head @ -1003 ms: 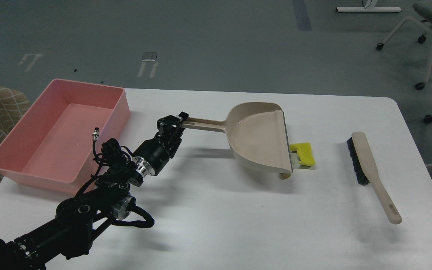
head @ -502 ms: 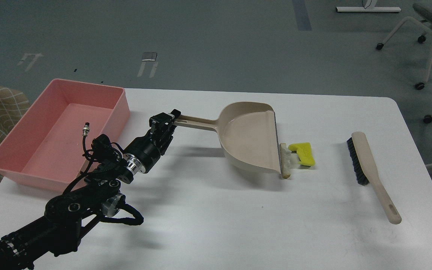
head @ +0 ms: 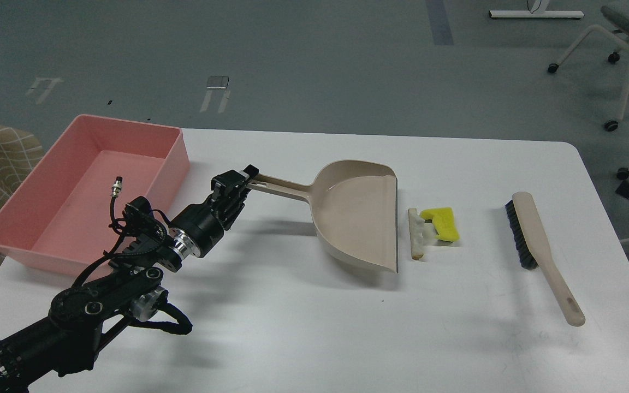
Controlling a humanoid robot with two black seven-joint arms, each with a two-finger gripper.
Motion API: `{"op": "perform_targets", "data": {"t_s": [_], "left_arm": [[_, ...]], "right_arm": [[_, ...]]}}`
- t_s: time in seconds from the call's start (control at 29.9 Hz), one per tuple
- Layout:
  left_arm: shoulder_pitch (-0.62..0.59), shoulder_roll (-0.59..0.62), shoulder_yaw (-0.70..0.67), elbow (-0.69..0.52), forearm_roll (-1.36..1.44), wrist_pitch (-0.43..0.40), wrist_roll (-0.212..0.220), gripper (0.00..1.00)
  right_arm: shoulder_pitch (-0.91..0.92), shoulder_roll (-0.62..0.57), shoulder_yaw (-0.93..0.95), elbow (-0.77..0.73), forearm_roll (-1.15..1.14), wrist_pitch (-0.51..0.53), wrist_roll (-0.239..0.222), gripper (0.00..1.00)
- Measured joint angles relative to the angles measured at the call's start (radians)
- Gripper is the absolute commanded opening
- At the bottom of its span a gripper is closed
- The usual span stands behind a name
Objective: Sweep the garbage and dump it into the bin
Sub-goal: 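Grasp the wooden brush handle with the right gripper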
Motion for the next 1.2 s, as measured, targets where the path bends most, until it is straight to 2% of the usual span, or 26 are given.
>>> {"op": "perform_targets", "data": {"t_s": [0.2,0.47,0.6,0.67,0.77,0.84,0.87,0.94,1.0,1.1,1.2], "left_arm": [[0.003,-0.004,0.001,0.0,0.003,0.001,-0.001,0.0],[0.003,-0.001,0.013,0.005,0.003,0.001,-0.001,0.0],[0.004,-0.005,0.014,0.006,0.004,0.002,-0.001,0.0],[0.005,-0.005,0.015,0.006,0.004,0.001,-0.001,0.0],[0.005,-0.004,0.015,0.006,0.004,0.002,-0.001,0.0],[0.005,-0.003,0.015,0.006,0.004,0.002,-0.001,0.0],[0.005,-0.003,0.015,0.006,0.003,0.002,-0.001,0.0],[0.005,-0.003,0.016,0.006,0.004,0.002,-0.001,0.0],[0.005,-0.002,0.016,0.006,0.004,0.002,-0.001,0.0],[0.006,-0.002,0.016,0.007,0.004,0.002,-0.001,0.0],[0.006,-0.003,0.016,0.008,0.003,0.002,-0.001,0.0]], "right_arm": [[0.013,0.14,-0.069,-0.006,-0.199,-0.002,-0.006,0.87],[0.012,0.323,-0.082,-0.023,-0.439,-0.004,-0.009,0.89],[0.011,0.399,-0.093,-0.023,-0.528,-0.004,-0.011,0.85],[0.012,0.417,-0.094,-0.024,-0.54,-0.005,-0.021,0.83],[0.013,0.435,-0.097,-0.035,-0.544,-0.005,-0.063,0.82],[0.013,0.445,-0.098,-0.045,-0.544,-0.005,-0.084,0.75],[0.013,0.448,-0.098,-0.048,-0.544,-0.005,-0.089,0.68],[0.011,0.451,-0.098,-0.052,-0.544,-0.005,-0.097,0.6],[0.008,0.451,-0.098,-0.053,-0.544,-0.005,-0.101,0.57],[0.006,0.451,-0.105,-0.054,-0.54,-0.004,-0.106,0.39],[0.002,0.446,-0.111,-0.054,-0.537,-0.003,-0.107,0.33]]}}
